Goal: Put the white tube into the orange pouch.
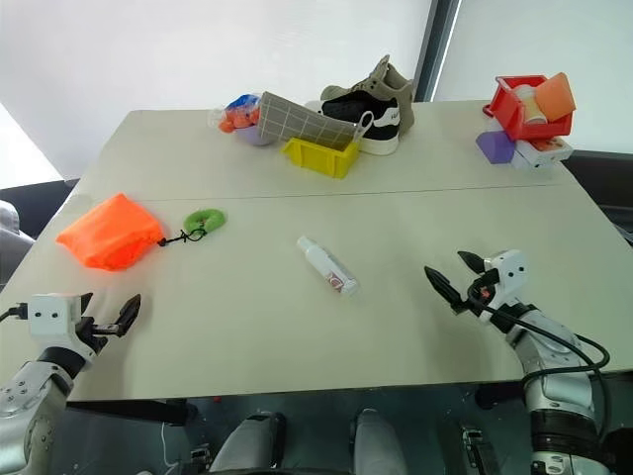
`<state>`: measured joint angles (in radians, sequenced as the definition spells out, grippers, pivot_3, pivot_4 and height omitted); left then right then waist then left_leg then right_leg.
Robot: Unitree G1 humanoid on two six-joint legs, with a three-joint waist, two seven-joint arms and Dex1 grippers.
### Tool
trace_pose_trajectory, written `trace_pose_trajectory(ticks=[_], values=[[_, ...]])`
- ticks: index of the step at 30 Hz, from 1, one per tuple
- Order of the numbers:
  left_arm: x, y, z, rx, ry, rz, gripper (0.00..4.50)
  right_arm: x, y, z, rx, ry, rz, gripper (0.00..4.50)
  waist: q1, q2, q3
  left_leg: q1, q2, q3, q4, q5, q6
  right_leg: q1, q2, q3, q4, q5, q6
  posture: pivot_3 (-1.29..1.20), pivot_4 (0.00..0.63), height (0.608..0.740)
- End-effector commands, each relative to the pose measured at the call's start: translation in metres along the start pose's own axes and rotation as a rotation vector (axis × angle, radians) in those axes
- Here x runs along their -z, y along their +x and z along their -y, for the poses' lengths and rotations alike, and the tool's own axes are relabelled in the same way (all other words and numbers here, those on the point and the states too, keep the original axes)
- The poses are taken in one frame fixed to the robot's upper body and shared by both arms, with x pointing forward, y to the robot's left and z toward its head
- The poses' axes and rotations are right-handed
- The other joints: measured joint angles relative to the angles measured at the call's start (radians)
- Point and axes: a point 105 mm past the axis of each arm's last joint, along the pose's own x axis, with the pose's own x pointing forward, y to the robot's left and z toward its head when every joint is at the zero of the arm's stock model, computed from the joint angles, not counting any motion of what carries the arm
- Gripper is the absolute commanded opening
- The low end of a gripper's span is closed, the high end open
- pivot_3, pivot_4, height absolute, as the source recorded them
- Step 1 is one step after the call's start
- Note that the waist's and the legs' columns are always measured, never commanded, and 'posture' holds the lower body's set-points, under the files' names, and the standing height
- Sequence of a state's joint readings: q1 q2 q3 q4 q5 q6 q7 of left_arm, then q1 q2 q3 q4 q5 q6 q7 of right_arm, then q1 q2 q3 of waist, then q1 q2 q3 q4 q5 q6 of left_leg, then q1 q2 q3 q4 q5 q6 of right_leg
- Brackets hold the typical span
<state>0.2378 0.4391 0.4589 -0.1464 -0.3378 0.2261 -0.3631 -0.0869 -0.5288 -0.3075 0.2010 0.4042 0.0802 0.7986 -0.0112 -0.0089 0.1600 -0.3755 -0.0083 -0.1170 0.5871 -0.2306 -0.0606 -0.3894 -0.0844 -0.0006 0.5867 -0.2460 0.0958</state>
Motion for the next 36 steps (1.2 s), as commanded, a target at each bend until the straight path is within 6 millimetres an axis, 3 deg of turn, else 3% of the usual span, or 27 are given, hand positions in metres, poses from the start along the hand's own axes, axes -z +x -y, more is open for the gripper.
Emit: trace_pose_trajectory(ticks=[1,10,15,20,22,27,30,36], values=[[-0.017,-0.003,-0.004,-0.015,0.022,0.062,4.50,-0.012,0.002,-0.002,-0.010,-0.032,0.044,4.48,0.000,0.000,0.000,0.000,0.000,0.000,0.000,0.000,0.000,0.000,0.000,0.000,0.000,0.000,0.000,0.00,0.150,0.740],[-0.021,0.000,0.000,-0.018,0.010,0.081,4.50,-0.013,0.004,-0.005,-0.010,-0.034,0.052,4.48,0.000,0.000,0.000,0.000,0.000,0.000,0.000,0.000,0.000,0.000,0.000,0.000,0.000,0.000,0.000,0.00,0.150,0.740],[-0.029,0.004,0.011,0.006,0.028,0.115,4.50,-0.015,0.008,-0.009,-0.027,-0.039,0.064,4.48,0.000,0.000,0.000,0.000,0.000,0.000,0.000,0.000,0.000,0.000,0.000,0.000,0.000,0.000,0.000,0.00,0.150,0.740],[-0.043,0.011,0.015,-0.053,0.158,0.163,4.50,-0.026,0.024,-0.030,-0.116,-0.052,0.099,4.48,-0.001,0.000,0.000,0.000,0.000,0.000,0.000,0.000,0.000,0.000,0.001,0.000,0.001,0.000,0.000,0.00,0.150,0.740],[-0.048,0.016,0.019,-0.077,0.306,0.160,4.50,-0.034,0.031,-0.041,-0.160,-0.060,0.122,4.48,-0.001,0.000,0.000,0.001,0.000,0.000,0.000,0.000,0.000,0.000,0.001,0.000,0.001,0.000,0.000,0.00,0.150,0.740],[-0.062,0.029,0.012,-0.200,0.444,0.162,4.50,-0.048,0.045,-0.076,-0.281,-0.075,0.172,4.48,0.002,-0.001,0.000,0.001,0.000,0.000,0.000,0.000,0.000,0.000,0.001,0.000,0.003,0.000,0.000,0.00,0.150,0.740],[-0.072,0.042,0.020,-0.182,0.562,0.167,4.50,-0.053,0.051,-0.099,-0.354,-0.091,0.195,4.48,0.002,-0.001,0.000,0.001,0.000,-0.001,0.000,0.000,0.000,-0.001,0.001,0.000,0.007,0.000,0.001,0.00,0.150,0.740],[-0.076,0.061,0.014,-0.228,0.686,0.099,4.50,-0.057,0.057,-0.125,-0.423,-0.091,0.224,4.48,-0.002,-0.001,0.000,0.002,0.000,-0.001,0.000,0.000,0.000,-0.002,0.002,0.000,0.008,0.000,0.001,0.00,0.150,0.740]])
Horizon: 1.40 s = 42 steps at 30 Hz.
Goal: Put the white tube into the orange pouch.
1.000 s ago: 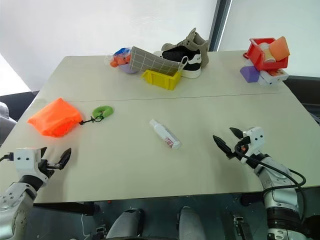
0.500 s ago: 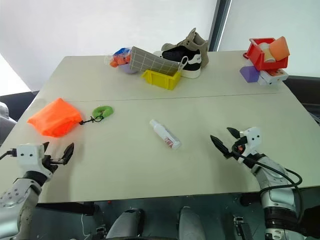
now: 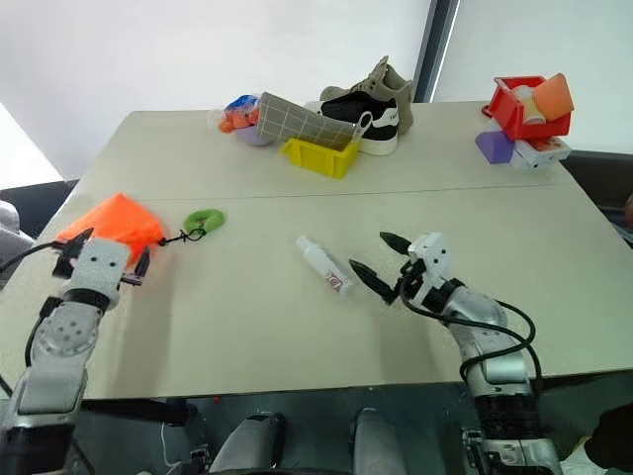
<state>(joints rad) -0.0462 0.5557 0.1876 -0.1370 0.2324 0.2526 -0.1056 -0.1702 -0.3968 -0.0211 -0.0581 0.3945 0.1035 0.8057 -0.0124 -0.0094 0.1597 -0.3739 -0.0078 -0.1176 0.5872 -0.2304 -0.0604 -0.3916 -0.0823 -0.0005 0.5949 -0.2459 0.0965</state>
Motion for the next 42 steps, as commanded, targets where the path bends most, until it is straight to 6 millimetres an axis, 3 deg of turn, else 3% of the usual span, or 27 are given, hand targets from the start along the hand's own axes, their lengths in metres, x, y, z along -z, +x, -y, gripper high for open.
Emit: trace_pose_trajectory(ticks=[1,6,12,15,17,18,22,25,28,36,42], values=[[0.001,0.008,-0.014,-0.072,0.053,-0.040,4.50,-0.015,0.007,-0.008,-0.029,-0.038,0.052,4.48,-0.001,0.000,0.000,0.000,0.000,0.000,0.000,0.000,0.000,0.000,0.000,0.000,0.000,0.000,0.000,0.00,0.150,0.740],[0.008,0.018,-0.016,-0.066,0.115,-0.093,4.50,-0.014,0.007,-0.008,-0.021,-0.041,0.050,4.48,0.000,0.000,0.000,0.000,0.000,0.000,0.000,0.000,0.000,-0.001,0.001,0.000,0.001,0.000,0.001,0.00,0.150,0.740],[0.031,0.015,-0.025,-0.053,0.151,-0.176,4.50,-0.014,0.004,-0.006,-0.004,-0.049,0.046,4.48,-0.001,0.000,0.000,0.000,0.001,0.000,-0.001,0.000,0.000,-0.001,0.001,0.000,0.002,0.000,0.001,0.00,0.150,0.740],[0.031,0.015,-0.030,-0.061,0.143,-0.167,3.62,-0.014,0.003,-0.007,-0.003,-0.050,0.042,4.50,0.000,0.000,0.000,0.000,0.001,0.000,-0.001,0.000,0.000,-0.001,0.001,0.000,0.001,0.000,0.000,0.00,0.150,0.740],[0.028,0.015,-0.032,-0.060,0.139,-0.152,2.53,-0.013,0.003,-0.008,-0.002,-0.050,0.039,4.50,0.000,-0.001,0.000,0.000,0.001,0.000,-0.001,0.000,0.000,-0.001,0.001,0.000,0.001,0.000,0.000,0.00,0.150,0.740],[0.027,0.015,-0.032,-0.057,0.142,-0.142,2.23,-0.013,0.003,-0.008,-0.003,-0.049,0.037,4.50,0.000,-0.001,0.000,0.000,0.001,0.000,-0.001,0.000,0.000,-0.001,0.001,0.000,0.001,0.000,0.001,0.00,0.150,0.740],[0.024,0.014,-0.033,-0.057,0.138,-0.128,0.04,-0.014,0.002,-0.008,-0.004,-0.051,0.034,4.50,0.000,-0.001,0.000,0.000,0.001,0.000,-0.001,0.000,0.000,-0.001,0.001,0.000,0.002,0.000,0.000,0.00,0.150,0.740],[0.019,0.014,-0.029,-0.044,0.091,-0.111,0.04,-0.015,0.003,-0.007,-0.003,-0.051,0.029,4.50,0.000,-0.001,0.000,0.000,0.001,0.000,-0.001,0.000,0.000,-0.001,0.001,0.000,0.002,0.000,0.000,0.00,0.150,0.740],[0.001,0.017,-0.011,0.037,0.021,-0.053,0.04,-0.012,0.004,-0.007,-0.001,-0.044,-0.008,4.50,0.001,-0.001,0.000,0.000,0.001,0.000,-0.001,0.000,0.000,-0.001,0.000,0.000,0.002,0.000,0.000,0.00,0.150,0.740],[-0.068,0.011,0.062,0.281,-0.138,0.123,0.04,-0.006,0.010,-0.017,-0.037,0.032,-0.114,4.50,0.003,-0.001,-0.001,0.000,0.001,0.000,0.001,0.000,0.000,0.000,0.000,0.000,0.001,0.001,0.000,0.00,0.150,0.740],[-0.125,-0.005,0.112,0.473,-0.218,0.248,0.04,0.007,0.014,-0.017,0.011,0.029,-0.183,4.50,0.001,-0.002,-0.001,0.000,0.001,0.000,0.002,0.000,0.000,0.001,0.001,0.000,0.002,0.001,0.001,0.00,0.150,0.740]])
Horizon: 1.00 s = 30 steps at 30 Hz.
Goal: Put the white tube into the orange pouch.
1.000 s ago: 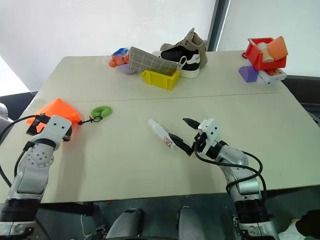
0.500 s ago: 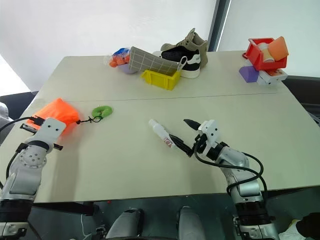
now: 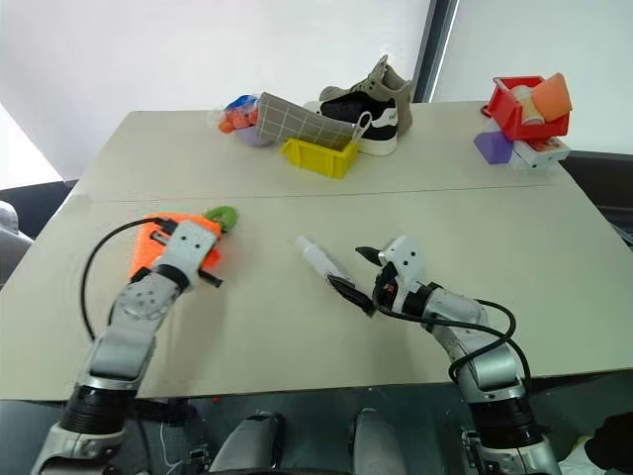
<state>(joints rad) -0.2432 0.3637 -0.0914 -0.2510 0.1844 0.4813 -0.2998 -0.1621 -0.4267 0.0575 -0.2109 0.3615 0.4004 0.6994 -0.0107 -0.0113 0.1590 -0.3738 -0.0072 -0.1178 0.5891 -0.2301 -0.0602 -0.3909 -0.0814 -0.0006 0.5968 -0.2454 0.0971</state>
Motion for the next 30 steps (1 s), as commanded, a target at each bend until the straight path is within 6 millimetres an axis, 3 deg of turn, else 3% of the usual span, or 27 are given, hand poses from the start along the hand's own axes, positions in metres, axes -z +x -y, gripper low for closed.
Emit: trace_pose_trajectory(ticks=[1,3,6,10,15,17,20,25,30], values=[[-0.037,0.000,0.023,0.091,-0.016,0.111,0.04,-0.005,0.005,0.001,0.035,-0.036,0.007,4.50,-0.002,0.000,0.000,0.000,0.000,0.000,0.000,0.000,0.000,0.000,0.000,0.000,0.000,0.000,0.000,0.00,0.150,0.740],[-0.051,-0.004,0.034,0.159,-0.032,0.149,0.04,0.001,0.008,0.000,0.048,-0.032,-0.008,4.50,-0.002,0.000,0.000,0.000,0.000,0.000,0.000,0.000,0.000,0.000,0.000,0.000,0.000,0.000,0.000,0.00,0.150,0.740],[-0.056,-0.013,0.036,0.205,-0.067,0.157,0.04,0.009,0.014,0.001,0.080,-0.033,-0.030,4.50,-0.004,0.000,0.000,0.000,0.000,0.000,0.000,0.000,0.000,0.000,0.000,0.000,0.000,0.000,0.000,0.00,0.150,0.740],[-0.036,-0.032,0.014,0.211,-0.054,0.094,0.04,0.015,0.020,-0.001,0.093,-0.033,-0.035,4.50,-0.010,0.000,0.000,0.000,0.000,0.000,0.000,0.000,0.000,-0.001,0.001,0.000,0.001,0.000,0.000,0.00,0.150,0.740],[-0.001,-0.059,-0.029,0.194,-0.038,-0.006,0.04,0.021,0.023,-0.003,0.085,-0.027,-0.044,4.50,-0.007,0.001,0.000,0.000,0.001,0.000,0.000,0.000,0.000,-0.001,0.001,0.000,0.001,0.000,-0.001,0.00,0.150,0.740],[0.005,-0.064,-0.034,0.203,-0.038,-0.027,0.04,0.023,0.025,-0.002,0.084,-0.023,-0.047,4.50,-0.002,0.001,0.000,0.000,0.001,0.000,0.000,0.000,0.000,-0.001,0.001,0.000,0.001,-0.001,-0.001,0.00,0.150,0.740],[0.006,-0.066,-0.028,0.240,-0.041,-0.021,0.00,0.025,0.026,-0.001,0.084,-0.017,-0.049,3.64,0.001,0.001,0.000,0.000,0.001,0.000,0.001,0.000,0.000,0.000,0.000,0.000,-0.001,-0.001,-0.001,0.00,0.150,0.740],[0.000,-0.060,-0.019,0.251,-0.071,0.013,0.00,0.023,0.027,0.002,0.092,-0.022,-0.035,1.22,-0.002,0.000,0.000,0.000,0.001,0.000,0.002,0.000,0.000,0.000,0.000,0.000,-0.001,-0.001,-0.001,0.00,0.150,0.740],[-0.008,-0.050,-0.014,0.239,-0.153,0.054,0.00,0.009,0.024,-0.006,0.044,-0.070,0.007,1.10,-0.002,0.001,0.000,0.000,0.001,0.000,0.001,0.000,0.000,-0.001,0.001,0.000,0.001,0.000,-0.001,0.00,0.150,0.740]])
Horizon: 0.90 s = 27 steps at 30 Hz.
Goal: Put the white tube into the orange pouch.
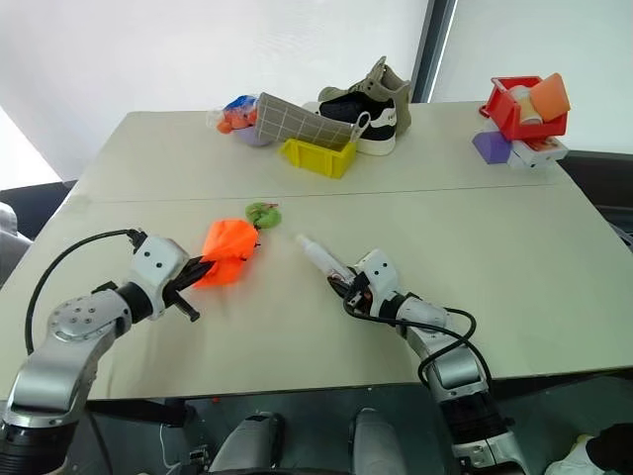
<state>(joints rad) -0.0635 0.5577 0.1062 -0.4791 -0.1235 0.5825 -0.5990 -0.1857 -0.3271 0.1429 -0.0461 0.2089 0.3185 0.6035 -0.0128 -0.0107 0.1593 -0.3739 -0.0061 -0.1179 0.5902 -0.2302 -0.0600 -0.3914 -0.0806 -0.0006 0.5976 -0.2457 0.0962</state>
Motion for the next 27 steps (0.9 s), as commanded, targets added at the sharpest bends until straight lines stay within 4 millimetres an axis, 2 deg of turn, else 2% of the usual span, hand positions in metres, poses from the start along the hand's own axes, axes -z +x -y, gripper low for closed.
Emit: trace_pose_trajectory(ticks=[1,6,14,19,27], values=[[-0.017,0.009,0.002,-0.009,-0.056,0.081,0.00,-0.034,-0.005,-0.011,-0.076,-0.063,0.115,1.10,0.001,0.000,0.000,0.000,0.000,0.000,0.000,0.000,0.000,0.000,0.000,0.000,0.000,0.000,0.000,0.00,0.150,0.740],[-0.028,0.022,0.014,0.034,-0.102,0.125,0.00,-0.052,-0.013,-0.035,-0.228,-0.099,0.134,1.10,0.000,0.000,0.000,0.000,0.000,0.000,0.000,0.000,0.000,0.001,0.000,0.000,0.000,0.000,0.000,0.00,0.150,0.740],[-0.042,0.032,0.031,0.089,-0.107,0.164,0.00,-0.049,-0.021,-0.051,-0.339,-0.144,0.071,1.10,0.001,-0.001,0.000,0.000,0.000,0.000,0.001,0.000,0.000,0.001,0.000,0.000,0.000,0.000,0.000,0.00,0.150,0.740],[-0.045,0.033,0.037,0.105,-0.103,0.170,0.00,-0.050,-0.015,-0.056,-0.361,-0.141,0.076,1.10,-0.001,-0.001,0.000,0.000,0.000,0.000,0.001,0.000,0.000,0.001,0.000,0.000,0.000,0.000,0.000,0.00,0.150,0.740],[-0.050,0.027,0.045,0.149,-0.090,0.180,0.00,-0.057,0.011,-0.053,-0.301,-0.154,0.119,1.10,0.000,-0.001,0.000,0.000,0.000,0.000,0.001,0.000,0.000,0.000,0.000,0.000,0.000,0.000,0.000,0.00,0.150,0.740]])
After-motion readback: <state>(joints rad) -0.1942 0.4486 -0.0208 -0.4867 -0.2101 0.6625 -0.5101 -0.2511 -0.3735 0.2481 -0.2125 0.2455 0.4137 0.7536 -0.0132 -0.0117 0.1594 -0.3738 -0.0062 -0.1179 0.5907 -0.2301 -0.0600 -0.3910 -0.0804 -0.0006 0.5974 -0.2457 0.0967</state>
